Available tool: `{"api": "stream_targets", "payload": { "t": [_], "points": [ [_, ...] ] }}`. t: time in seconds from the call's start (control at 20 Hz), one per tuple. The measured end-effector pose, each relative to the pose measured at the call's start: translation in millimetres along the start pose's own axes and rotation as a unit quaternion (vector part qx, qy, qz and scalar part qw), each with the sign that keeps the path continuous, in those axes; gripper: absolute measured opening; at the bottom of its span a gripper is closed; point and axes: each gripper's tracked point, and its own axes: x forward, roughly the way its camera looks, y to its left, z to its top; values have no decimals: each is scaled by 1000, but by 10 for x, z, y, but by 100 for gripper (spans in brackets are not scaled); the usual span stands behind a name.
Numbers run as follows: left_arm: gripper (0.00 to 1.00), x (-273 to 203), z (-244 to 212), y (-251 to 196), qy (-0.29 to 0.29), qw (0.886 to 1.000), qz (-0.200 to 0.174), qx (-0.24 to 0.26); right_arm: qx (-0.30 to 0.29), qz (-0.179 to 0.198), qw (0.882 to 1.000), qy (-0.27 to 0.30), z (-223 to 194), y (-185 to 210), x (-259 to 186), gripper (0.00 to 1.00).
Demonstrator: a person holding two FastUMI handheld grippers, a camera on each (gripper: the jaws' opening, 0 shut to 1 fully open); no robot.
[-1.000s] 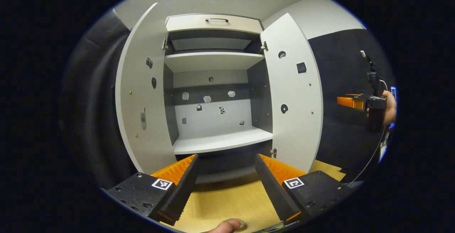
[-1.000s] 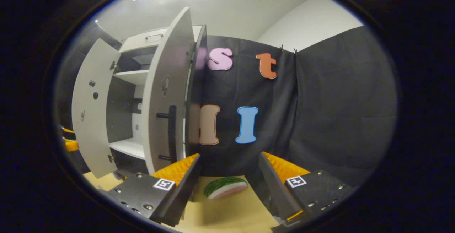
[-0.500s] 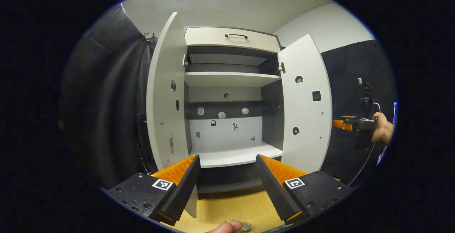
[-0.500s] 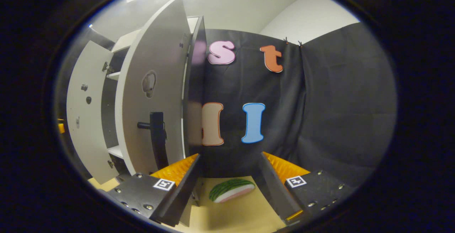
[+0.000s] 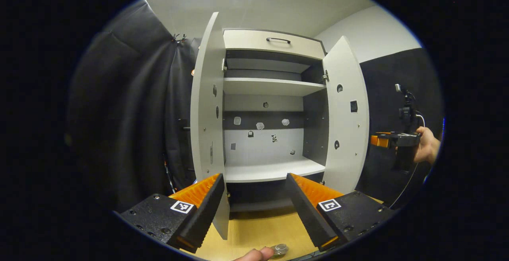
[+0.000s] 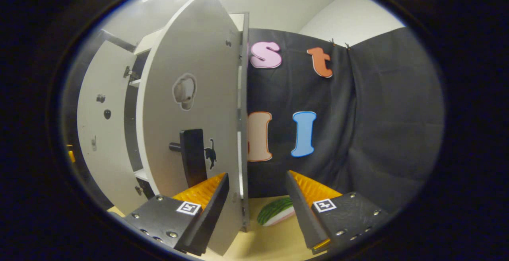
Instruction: Grasp the bottle in the cabinet with the left hand and place it on the coaster, then close the right door with the right hand and the left door with the left hand.
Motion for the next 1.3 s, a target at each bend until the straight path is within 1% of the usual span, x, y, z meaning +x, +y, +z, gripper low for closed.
{"api": "stream_targets", "payload": {
  "t": [0.1, 0.15, 0.2, 0.25, 0.3, 0.5, 0.6, 0.65, 0.7, 0.75, 0.8, 0.85, 0.9, 1.0, 1.05, 1.1, 1.3],
  "points": [
    [98, -48, 18, 97, 0, 1000, 6, -7, -13, -1, 1000, -6, 32, 105, 27, 87],
    [98, -92, 11, 141, 0, 1000, 10, -7, -16, 0, 1000, -8, 48, 140, 42, 84],
    [98, -125, 10, 190, 0, 1000, 13, -8, -16, 0, 1000, -10, 45, 178, 57, 87],
    [100, -148, -7, 233, 1, 1000, 16, -7, -12, 1, 1000, -10, 36, 218, 62, 87],
    [98, -181, -20, 301, 3, 1000, 22, -5, -8, 3, 1000, -8, 19, 267, 70, 87],
    [97, -239, -99, 464, 14, 999, 36, -5, 4, 9, 1000, -9, 12, 408, 107, 87],
    [99, -254, -139, 561, 19, 999, 47, -11, 5, 13, 1000, -8, 20, 509, 145, 87],
    [97, -250, -155, 573, 23, 998, 49, -14, 6, 16, 1000, -8, 13, 563, 152, 87],
    [98, -251, -164, 594, 24, 998, 52, -15, 7, 18, 1000, -7, -16, 624, 138, 84],
    [97, -260, -175, 636, 25, 998, 54, -14, 7, 20, 1000, -6, -32, 679, 147, 84],
    [97, -265, -166, 668, 24, 998, 56, -13, 7, 25, 1000, -5, -52, 719, 154, 89],
    [97, -274, -170, 697, 22, 998, 59, -11, 5, 29, 1000, -5, -69, 782, 151, 89],
    [97, -273, -176, 730, 22, 998, 61, -11, 2, 28, 1000, -7, -68, 805, 161, 93],
    [98, -286, -202, 777, 25, 998, 64, -12, -9, 22, 1000, -10, -87, 851, 152, 93],
    [97, -293, -225, 810, 28, 997, 66, -11, -13, 24, 1000, -9, -106, 878, 138, 90],
    [98, -297, -247, 851, 32, 997, 69, -10, -16, 27, 1000, -6, -143, 901, 99, 93],
    [97, -260, -312, 963, 42, 996, 78, -4, -13, 30, 999, -5, -154, 909, -25, 93]
  ]
}}
